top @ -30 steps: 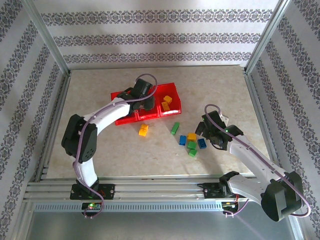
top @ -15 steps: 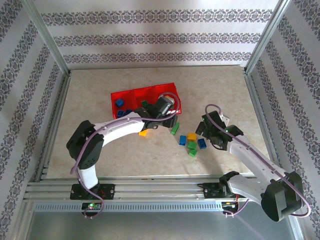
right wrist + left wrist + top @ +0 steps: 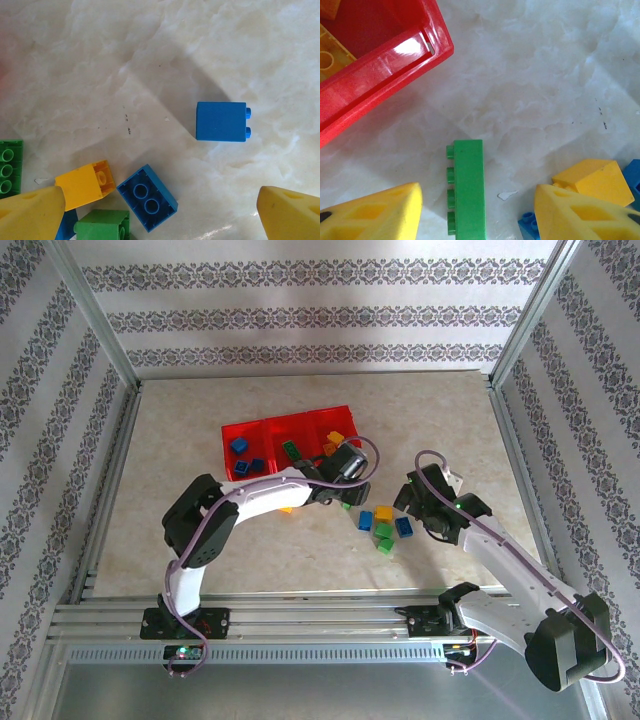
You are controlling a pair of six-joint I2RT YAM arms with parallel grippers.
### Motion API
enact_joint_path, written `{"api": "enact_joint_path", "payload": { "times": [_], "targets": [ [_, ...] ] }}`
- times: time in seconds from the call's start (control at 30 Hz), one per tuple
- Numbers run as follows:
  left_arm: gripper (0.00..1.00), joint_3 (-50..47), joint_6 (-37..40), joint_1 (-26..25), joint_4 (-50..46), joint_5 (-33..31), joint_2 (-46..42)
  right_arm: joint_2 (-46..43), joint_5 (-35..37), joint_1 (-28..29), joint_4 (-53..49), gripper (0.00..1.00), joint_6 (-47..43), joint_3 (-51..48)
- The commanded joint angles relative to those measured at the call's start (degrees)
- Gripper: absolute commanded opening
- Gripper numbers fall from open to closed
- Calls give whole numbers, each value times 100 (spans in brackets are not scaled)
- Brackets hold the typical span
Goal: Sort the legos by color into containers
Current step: Pick up the lego from the center of the table.
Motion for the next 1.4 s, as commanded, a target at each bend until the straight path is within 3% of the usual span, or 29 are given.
{"api": "enact_joint_path", "payload": {
  "times": [0.0,0.33,1.0,1.27,1.37],
  "targets": [
    [61,238,171,-68,-279,-23,208,-16,127,-41,-102,98,130,-43],
    [65,583,186,-66,-619,-209,617,60,129,-50,-76,98,131,-43],
    [63,947,264,-60,-1085,-283,1099,131,102,-122,38,98,99,-121],
    [55,950,270,-53,-1130,-280,1173,157,61,-138,72,98,113,-157],
    [46,939,267,-51,-1142,-280,1174,175,58,-148,91,98,104,-153]
  ]
}}
